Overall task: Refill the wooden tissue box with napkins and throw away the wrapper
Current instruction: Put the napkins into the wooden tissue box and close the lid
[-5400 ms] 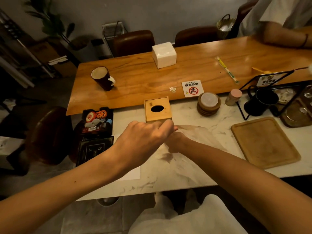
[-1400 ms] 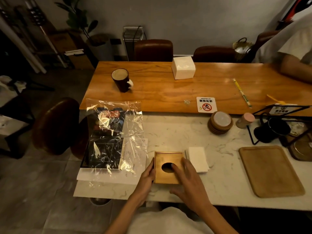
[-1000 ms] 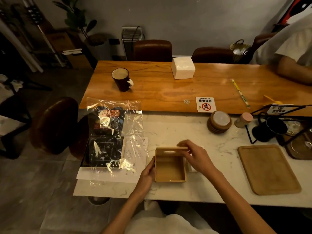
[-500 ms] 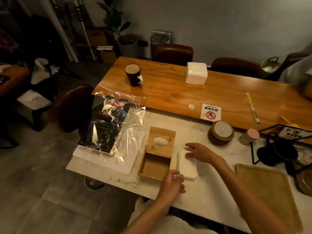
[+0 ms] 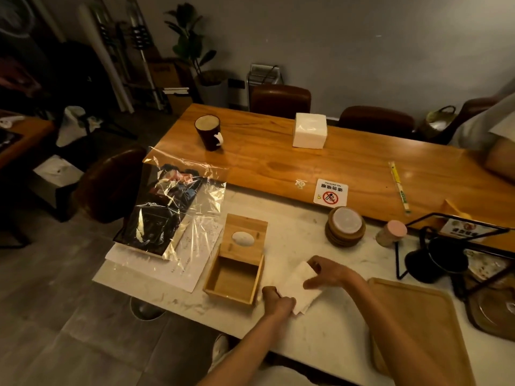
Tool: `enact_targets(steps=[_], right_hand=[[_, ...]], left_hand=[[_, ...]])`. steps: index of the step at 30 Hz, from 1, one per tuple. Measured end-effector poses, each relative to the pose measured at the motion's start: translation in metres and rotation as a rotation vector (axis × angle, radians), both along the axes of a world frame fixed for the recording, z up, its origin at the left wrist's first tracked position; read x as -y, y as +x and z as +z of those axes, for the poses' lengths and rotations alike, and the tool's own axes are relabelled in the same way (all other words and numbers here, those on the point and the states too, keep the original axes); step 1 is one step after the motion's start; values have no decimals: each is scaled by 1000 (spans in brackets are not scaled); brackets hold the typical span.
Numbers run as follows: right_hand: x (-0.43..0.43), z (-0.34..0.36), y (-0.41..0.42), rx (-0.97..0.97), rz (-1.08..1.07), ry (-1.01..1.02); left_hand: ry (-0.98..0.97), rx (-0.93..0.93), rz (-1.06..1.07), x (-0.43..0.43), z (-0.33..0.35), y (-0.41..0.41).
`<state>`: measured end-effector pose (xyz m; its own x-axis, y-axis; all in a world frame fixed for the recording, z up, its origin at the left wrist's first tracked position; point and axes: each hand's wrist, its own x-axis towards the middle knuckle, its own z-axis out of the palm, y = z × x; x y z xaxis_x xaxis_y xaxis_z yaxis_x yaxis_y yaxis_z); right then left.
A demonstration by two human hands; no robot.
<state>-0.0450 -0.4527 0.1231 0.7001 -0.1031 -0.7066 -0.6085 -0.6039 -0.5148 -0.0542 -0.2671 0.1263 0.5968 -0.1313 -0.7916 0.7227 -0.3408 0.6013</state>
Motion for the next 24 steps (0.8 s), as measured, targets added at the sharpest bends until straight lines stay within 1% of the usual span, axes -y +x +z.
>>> enact_targets(steps=[4, 6, 8, 9, 12, 14, 18, 21, 24], right_hand=[[-5, -13, -72, 351, -417, 288], [-12, -15, -98, 471, -535, 316], [-20, -17, -113, 582, -592, 299], [-23, -18, -119, 633, -616, 305], [-30, -20, -131, 712, -636, 269], [-33, -24, -140, 703, -624, 237], [-35, -31, -148, 673, -640, 241], [-40, -33, -147, 662, -636, 236], [-44, -31, -146, 696, -720, 234]], left_hand=[[10, 226, -330, 2, -9, -4], [2, 419, -478, 3, -14, -7], [-103, 604, -500, 4, -21, -6], [-146, 653, -507, 3, -24, -4], [-211, 653, -622, -1, -32, 0], [-208, 602, -701, -5, -37, 0], [-236, 559, -791, -5, -43, 2], [-260, 558, -812, 0, -43, 2], [-288, 614, -768, 6, -39, -2]])
